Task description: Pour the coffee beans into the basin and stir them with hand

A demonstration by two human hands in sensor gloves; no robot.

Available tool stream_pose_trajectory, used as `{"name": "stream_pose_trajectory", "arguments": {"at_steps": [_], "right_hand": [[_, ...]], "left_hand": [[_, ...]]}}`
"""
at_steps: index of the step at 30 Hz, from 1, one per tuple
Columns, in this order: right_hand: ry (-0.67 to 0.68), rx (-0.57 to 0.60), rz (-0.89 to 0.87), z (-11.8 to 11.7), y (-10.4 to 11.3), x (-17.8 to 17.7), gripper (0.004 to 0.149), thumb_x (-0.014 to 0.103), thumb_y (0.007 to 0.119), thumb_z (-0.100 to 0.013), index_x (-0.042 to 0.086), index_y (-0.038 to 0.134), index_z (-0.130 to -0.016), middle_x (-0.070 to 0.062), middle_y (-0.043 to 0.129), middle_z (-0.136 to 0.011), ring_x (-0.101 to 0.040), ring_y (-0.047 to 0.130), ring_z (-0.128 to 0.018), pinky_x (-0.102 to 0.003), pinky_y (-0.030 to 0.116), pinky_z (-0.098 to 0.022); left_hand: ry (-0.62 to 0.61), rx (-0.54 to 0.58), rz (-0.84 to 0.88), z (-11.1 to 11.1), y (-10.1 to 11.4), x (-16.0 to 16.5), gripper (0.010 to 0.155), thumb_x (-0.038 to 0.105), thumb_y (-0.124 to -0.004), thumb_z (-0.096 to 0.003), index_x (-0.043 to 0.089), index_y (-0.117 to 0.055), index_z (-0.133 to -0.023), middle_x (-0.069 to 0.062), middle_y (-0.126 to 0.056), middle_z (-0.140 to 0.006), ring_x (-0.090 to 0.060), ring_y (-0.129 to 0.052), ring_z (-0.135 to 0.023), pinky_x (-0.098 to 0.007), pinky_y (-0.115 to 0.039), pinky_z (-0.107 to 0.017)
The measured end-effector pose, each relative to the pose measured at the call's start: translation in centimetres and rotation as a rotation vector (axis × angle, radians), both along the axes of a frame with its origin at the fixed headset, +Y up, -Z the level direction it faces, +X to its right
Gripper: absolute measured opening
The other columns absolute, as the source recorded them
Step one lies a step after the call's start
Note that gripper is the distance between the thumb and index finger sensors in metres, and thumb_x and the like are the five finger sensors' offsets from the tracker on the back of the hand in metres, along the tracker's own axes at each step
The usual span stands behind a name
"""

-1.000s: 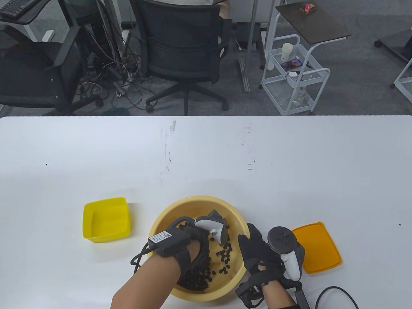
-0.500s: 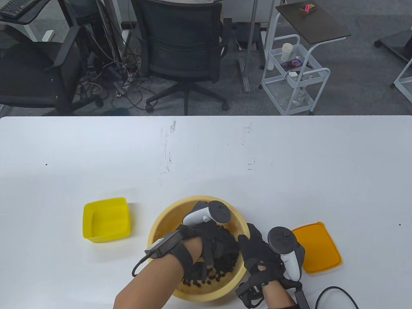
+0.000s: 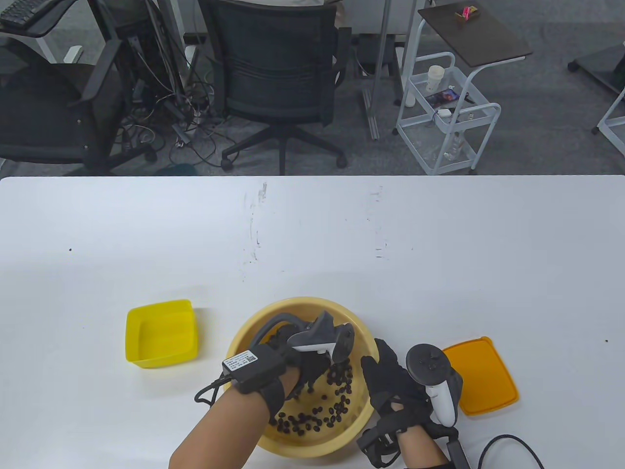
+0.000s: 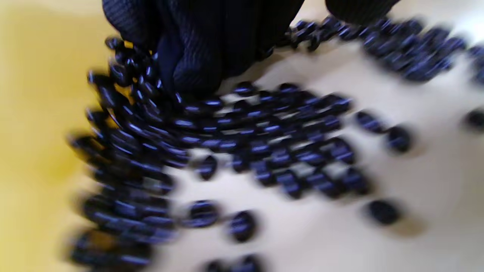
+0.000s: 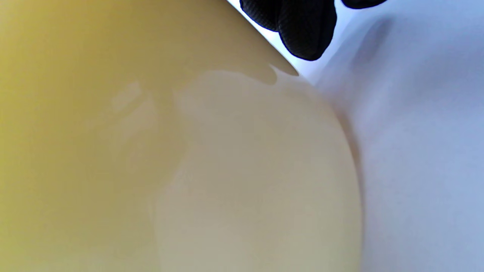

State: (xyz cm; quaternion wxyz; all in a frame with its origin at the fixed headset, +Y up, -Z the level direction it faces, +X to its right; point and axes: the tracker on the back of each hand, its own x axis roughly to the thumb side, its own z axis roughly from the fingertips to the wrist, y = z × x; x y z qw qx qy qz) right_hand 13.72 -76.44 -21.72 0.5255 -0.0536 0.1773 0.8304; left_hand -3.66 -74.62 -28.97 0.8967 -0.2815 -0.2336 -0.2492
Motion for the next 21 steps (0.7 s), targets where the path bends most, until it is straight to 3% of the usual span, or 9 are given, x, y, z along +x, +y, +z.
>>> {"name": "stream_pose_trajectory", "arguments": {"at_steps": [5, 8, 15, 21], "right_hand": [[0.001, -0.001, 0.000, 0.0, 0.0, 0.0, 0.064, 0.045, 0.051, -0.050, 0.007, 0.024, -0.095, -0.021, 0.044, -0.098, -0.045, 0.065, -0.090, -0.061, 0.042, -0.067], [0.001, 0.000, 0.002, 0.0, 0.0, 0.0, 0.064, 0.045, 0.050, -0.050, 0.007, 0.025, -0.095, -0.021, 0.044, -0.098, -0.045, 0.065, -0.089, -0.061, 0.042, -0.067], [-0.003, 0.003, 0.012, 0.0, 0.0, 0.0, 0.064, 0.044, 0.050, -0.050, 0.007, 0.024, -0.095, -0.021, 0.044, -0.098, -0.045, 0.065, -0.089, -0.062, 0.042, -0.067], [-0.003, 0.002, 0.011, 0.0, 0.0, 0.0, 0.064, 0.044, 0.050, -0.050, 0.007, 0.024, -0.095, -0.021, 0.044, -0.098, -0.045, 0.065, -0.090, -0.062, 0.042, -0.067]], "left_hand": [[0.043, -0.125, -0.250, 0.2, -1.1, 0.0, 0.071, 0.052, -0.060, -0.0513, -0.007, -0.069, -0.091, -0.023, -0.093, -0.076, -0.035, -0.107, -0.060, -0.048, -0.070, -0.067], [0.153, -0.314, -0.331, 0.1, -2.0, -0.5, 0.073, 0.055, -0.057, -0.0511, -0.008, -0.079, -0.082, -0.021, -0.102, -0.064, -0.033, -0.112, -0.047, -0.048, -0.070, -0.067], [0.244, -0.677, -0.010, 1.0, -3.3, -0.4, 0.071, 0.056, -0.060, -0.0497, -0.007, -0.092, -0.064, -0.016, -0.112, -0.042, -0.029, -0.116, -0.026, -0.046, -0.078, -0.060], [0.263, -0.877, 0.408, 0.9, -3.1, 1.4, 0.067, 0.056, -0.056, -0.0520, 0.000, -0.083, -0.076, -0.011, -0.108, -0.058, -0.025, -0.115, -0.042, -0.043, -0.078, -0.061]]}}
